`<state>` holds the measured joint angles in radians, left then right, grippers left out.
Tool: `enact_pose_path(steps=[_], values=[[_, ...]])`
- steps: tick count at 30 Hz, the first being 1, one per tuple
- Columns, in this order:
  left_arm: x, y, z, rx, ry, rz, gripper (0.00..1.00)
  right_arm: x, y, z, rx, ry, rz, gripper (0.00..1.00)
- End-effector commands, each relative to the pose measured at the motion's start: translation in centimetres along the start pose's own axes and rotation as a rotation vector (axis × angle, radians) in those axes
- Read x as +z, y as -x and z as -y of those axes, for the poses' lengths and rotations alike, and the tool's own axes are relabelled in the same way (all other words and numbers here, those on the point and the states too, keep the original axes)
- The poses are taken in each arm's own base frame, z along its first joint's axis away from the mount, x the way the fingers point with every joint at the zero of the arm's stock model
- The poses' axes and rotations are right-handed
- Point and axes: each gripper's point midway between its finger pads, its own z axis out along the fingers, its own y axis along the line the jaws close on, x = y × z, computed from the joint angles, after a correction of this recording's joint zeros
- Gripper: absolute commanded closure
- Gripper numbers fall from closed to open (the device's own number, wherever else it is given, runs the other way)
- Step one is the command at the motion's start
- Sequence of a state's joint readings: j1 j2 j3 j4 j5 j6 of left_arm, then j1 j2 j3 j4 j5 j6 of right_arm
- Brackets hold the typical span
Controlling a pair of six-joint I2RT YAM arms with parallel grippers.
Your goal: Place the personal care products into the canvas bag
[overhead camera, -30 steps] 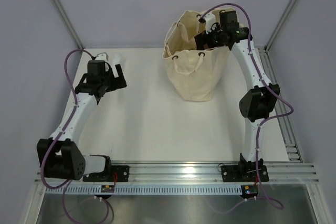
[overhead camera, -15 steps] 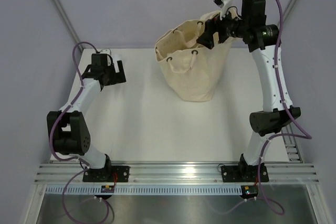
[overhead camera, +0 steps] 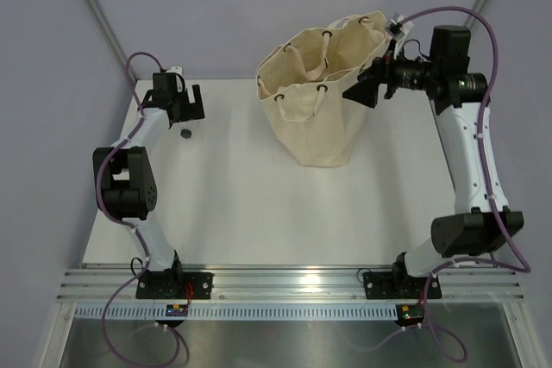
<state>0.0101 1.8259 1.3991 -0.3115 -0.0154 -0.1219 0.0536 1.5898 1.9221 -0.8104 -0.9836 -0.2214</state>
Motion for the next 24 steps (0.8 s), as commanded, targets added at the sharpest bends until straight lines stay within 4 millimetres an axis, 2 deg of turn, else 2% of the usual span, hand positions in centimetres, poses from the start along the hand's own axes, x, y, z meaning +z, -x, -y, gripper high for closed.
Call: enact_pose_path(steps=[1,2,3,4,5,6,8,9,11,13,15,21,22,23,24], values=[[2.9,3.9,-1.6,0.023,0.026,0.061,0.01,-3.3,-0.7,-4.7,-0.115,0.082,0.075,0.01],[3.6,3.9,-2.0,0.030,0.039,0.047,0.01,-3.6,-2.9,-5.4,-0.116,0.080,0.059,0.01],[5.3,2.5,-2.4,0.031,0.052,-0.007,0.01,-4.2,-3.8,-5.2,-0.116,0.058,0.057,0.00],[5.6,3.7,-2.6,0.032,0.061,0.011,0.01,-5.3,-4.4,-5.3,-0.150,0.025,0.066,0.01],[6.2,3.7,-2.8,0.033,0.062,0.007,0.01,-5.6,-5.2,-5.3,-0.148,0.019,0.064,0.01],[6.7,3.8,-2.8,0.033,0.055,0.006,0.01,-5.4,-7.2,-4.8,-0.109,0.015,0.045,0.01],[8.2,3.7,-2.3,0.036,0.024,-0.007,0.01,-5.7,-9.1,-4.5,-0.089,0.007,0.039,0.01],[8.6,3.0,-1.8,0.032,-0.002,-0.044,0.01,-5.7,-9.5,-4.3,-0.084,0.007,0.041,0.00],[10.2,3.0,-2.0,-0.014,0.015,-0.075,0.02,-5.7,-10.4,-4.2,-0.058,0.019,0.044,0.00],[11.3,0.9,-2.1,-0.049,0.025,-0.161,0.04,-5.9,-10.6,-4.1,-0.052,0.023,0.054,0.00],[11.5,0.9,-1.8,-0.065,0.019,-0.170,0.09,-6.3,-10.8,-3.9,-0.046,0.020,0.066,0.00],[11.8,-1.0,-1.2,-0.083,-0.009,-0.226,0.32,-7.9,-11.3,-3.7,-0.016,-0.011,0.112,0.01],[11.6,-1.0,-0.8,-0.086,-0.033,-0.232,0.39,-8.2,-11.2,-3.9,-0.021,-0.017,0.121,0.01],[11.3,-1.0,-0.6,-0.089,-0.045,-0.234,0.58,-8.4,-11.5,-4.0,-0.010,-0.017,0.125,0.01],[10.6,-0.7,0.3,-0.098,-0.091,-0.229,0.67,-8.9,-11.6,-3.9,-0.001,-0.030,0.133,0.00]])
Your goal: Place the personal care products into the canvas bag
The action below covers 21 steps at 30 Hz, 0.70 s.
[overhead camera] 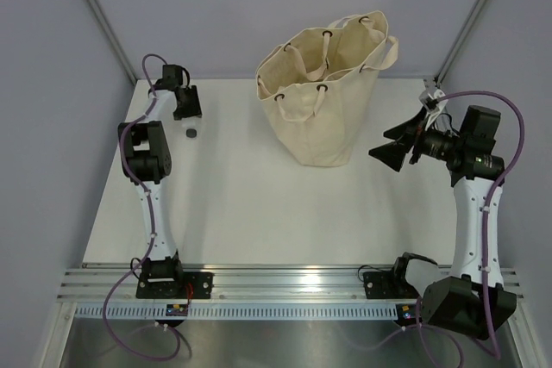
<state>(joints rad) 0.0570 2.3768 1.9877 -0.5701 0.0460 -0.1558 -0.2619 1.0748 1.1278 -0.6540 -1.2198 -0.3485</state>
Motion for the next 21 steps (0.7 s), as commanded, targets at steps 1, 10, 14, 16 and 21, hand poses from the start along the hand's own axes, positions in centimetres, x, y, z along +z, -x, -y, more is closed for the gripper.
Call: enact_pose_path(steps=[1,10,14,16,21], values=[[-2.1,0.6,2.3,-0.025,-0.121,0.001,0.76,-1.2,1.2,-1.4,-0.059,0.028,0.062,0.00],[-13.3,-0.4,10.4,-0.231,-0.584,0.084,1.00,-3.2,-0.9,-1.4,-0.024,-0.068,0.105,0.00],[-20.4,-0.4,13.9,-0.275,-0.854,0.226,1.00,-4.0,-2.3,0.9,0.012,-0.196,0.113,0.01],[-24.4,-1.2,15.0,-0.259,-0.940,0.249,1.00,-4.2,-3.6,2.2,0.022,-0.258,0.100,0.00],[-31.0,-3.7,16.3,-0.236,-1.100,0.342,1.00,-4.7,-4.2,3.8,0.043,-0.309,0.091,0.01]])
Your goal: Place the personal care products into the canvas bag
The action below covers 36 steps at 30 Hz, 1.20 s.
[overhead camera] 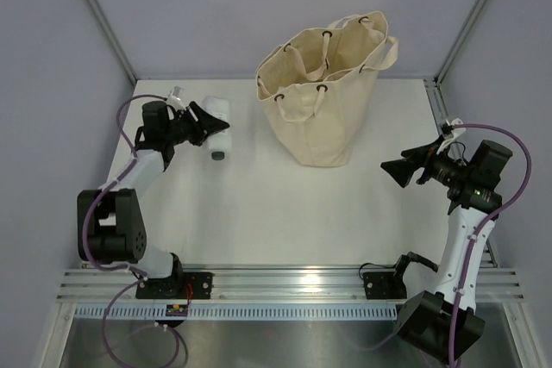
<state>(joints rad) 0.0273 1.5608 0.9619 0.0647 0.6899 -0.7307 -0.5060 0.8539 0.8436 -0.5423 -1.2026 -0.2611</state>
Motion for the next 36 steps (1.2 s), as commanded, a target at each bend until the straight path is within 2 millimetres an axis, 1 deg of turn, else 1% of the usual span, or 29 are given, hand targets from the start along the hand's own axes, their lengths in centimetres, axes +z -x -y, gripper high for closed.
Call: enact_pose_path(steps=[1,2,5,6,7,8,9,10,11,12,13,15,16,17,18,19,20,22,23,24,25,26,27,28,29,30,32,33,36], values=[[-5.3,2.2,12.2,0.199,-0.401,0.140,1.00,-0.1,0.7,1.6,-0.044,-0.067,0.013,0.01],[-6.7,2.0,14.1,0.239,-0.434,0.162,1.00,-0.2,0.7,1.7,-0.047,-0.072,0.014,0.00],[-8.0,0.6,18.6,0.332,-0.496,0.165,1.00,-0.3,0.7,1.5,-0.051,-0.074,0.022,0.00],[-9.4,1.4,21.5,0.438,-0.523,0.223,1.00,-0.3,0.8,1.3,-0.056,-0.070,0.027,0.01],[-9.2,0.1,22.7,0.455,-0.512,0.185,1.00,-0.3,0.7,1.4,-0.055,-0.070,0.026,0.01],[-9.3,0.5,23.8,0.496,-0.496,0.216,1.00,-0.4,0.8,1.4,-0.057,-0.072,0.028,0.01],[-10.2,1.3,26.5,0.614,-0.514,0.268,1.00,-0.4,0.7,1.4,-0.054,-0.073,0.027,0.01],[-9.8,0.3,27.6,0.642,-0.516,0.244,1.00,-0.4,0.8,1.5,-0.058,-0.074,0.028,0.01],[-10.0,0.5,28.6,0.682,-0.517,0.265,1.00,-0.4,0.8,1.4,-0.057,-0.073,0.029,0.00],[-9.1,1.7,28.6,0.730,-0.476,0.307,1.00,-0.4,0.8,1.3,-0.057,-0.068,0.028,0.00],[-9.5,2.3,30.4,0.762,-0.487,0.339,1.00,-0.5,0.8,1.3,-0.058,-0.068,0.030,0.00],[-9.0,3.6,31.4,0.787,-0.489,0.368,1.00,-0.6,0.8,1.2,-0.060,-0.068,0.033,0.01],[-6.9,3.9,31.0,0.783,-0.477,0.338,1.00,-0.6,0.9,1.1,-0.060,-0.065,0.034,0.00],[-7.4,5.0,32.9,0.808,-0.500,0.370,1.00,-0.6,0.9,1.2,-0.062,-0.067,0.037,0.00],[-6.9,5.3,33.5,0.830,-0.510,0.369,1.00,-0.7,1.0,1.0,-0.063,-0.064,0.039,0.00],[-4.1,5.1,32.8,0.826,-0.492,0.319,1.00,-0.7,1.0,1.1,-0.060,-0.064,0.038,0.01],[-4.8,6.3,35.4,0.867,-0.523,0.369,1.00,-0.7,1.0,1.0,-0.063,-0.062,0.040,0.01],[-2.8,6.2,36.3,0.908,-0.518,0.348,1.00,-0.7,1.0,1.0,-0.060,-0.061,0.041,0.00],[0.4,6.3,35.3,0.906,-0.492,0.314,1.00,-0.7,1.1,1.0,-0.061,-0.061,0.042,0.01],[-0.5,7.4,38.0,0.961,-0.526,0.376,1.00,-0.8,1.1,1.0,-0.062,-0.062,0.045,0.00],[0.5,7.1,38.5,0.976,-0.534,0.373,1.00,-0.8,1.1,1.0,-0.060,-0.064,0.045,0.00],[2.1,7.7,38.2,0.981,-0.516,0.395,1.00,-0.9,1.2,1.0,-0.062,-0.066,0.048,0.00],[3.0,7.7,37.8,0.972,-0.506,0.406,1.00,-0.9,1.3,0.9,-0.064,-0.064,0.052,0.00],[3.3,7.9,38.3,0.980,-0.524,0.444,1.00,-1.0,1.3,0.9,-0.064,-0.064,0.054,0.00],[4.9,8.0,37.5,0.975,-0.499,0.443,1.00,-1.0,1.3,0.9,-0.060,-0.065,0.056,0.00],[5.7,8.0,37.3,0.995,-0.486,0.452,1.00,-1.0,1.3,0.8,-0.059,-0.059,0.057,0.00],[7.4,7.3,37.0,1.015,-0.464,0.448,1.00,-1.0,1.3,0.8,-0.054,-0.055,0.058,0.01],[8.8,6.4,36.2,1.011,-0.451,0.419,1.00,-1.0,1.3,0.8,-0.054,-0.051,0.058,0.00],[10.3,4.3,35.0,1.039,-0.439,0.345,0.99,-1.0,1.2,0.9,-0.054,-0.054,0.057,0.00]])
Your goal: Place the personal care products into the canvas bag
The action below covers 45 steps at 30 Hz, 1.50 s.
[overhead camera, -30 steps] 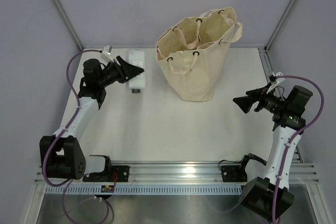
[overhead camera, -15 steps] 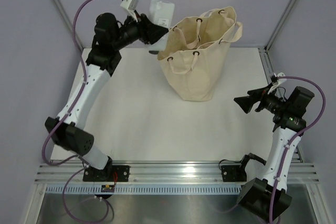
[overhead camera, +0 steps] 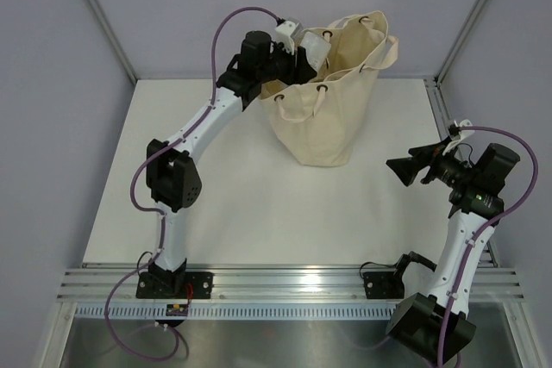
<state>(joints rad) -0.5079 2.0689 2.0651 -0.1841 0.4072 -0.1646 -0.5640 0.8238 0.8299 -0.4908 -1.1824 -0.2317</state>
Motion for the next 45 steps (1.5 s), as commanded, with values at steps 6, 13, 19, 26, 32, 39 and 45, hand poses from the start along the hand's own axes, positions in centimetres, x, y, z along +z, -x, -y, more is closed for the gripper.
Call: enact_pose_path(steps=[6,13,19,26,32,39,45], values=[[-1.8,5.7,5.7,0.185,-0.048,0.165,0.36,0.0,0.0,0.0,-0.017,0.024,0.001,0.01],[-4.4,6.6,5.5,0.167,0.028,0.154,0.03,-0.1,-0.1,0.5,-0.012,-0.002,-0.012,0.01],[-9.6,10.2,6.5,0.202,0.103,0.194,0.01,-0.6,0.1,1.6,-0.032,-0.080,-0.009,0.01],[-20.6,7.5,7.9,0.190,0.199,0.207,0.01,-2.1,1.1,3.9,-0.020,-0.295,-0.032,0.01],[-28.9,-4.4,7.2,0.048,0.295,0.183,0.01,-4.4,2.0,5.2,-0.012,-0.522,-0.001,0.01],[-33.1,-13.1,5.4,-0.006,0.407,0.104,0.01,-6.9,3.3,5.8,0.023,-0.727,0.137,0.00],[-34.4,-16.0,4.7,0.026,0.445,-0.011,0.01,-7.8,2.9,6.2,0.090,-0.805,0.173,0.01]])
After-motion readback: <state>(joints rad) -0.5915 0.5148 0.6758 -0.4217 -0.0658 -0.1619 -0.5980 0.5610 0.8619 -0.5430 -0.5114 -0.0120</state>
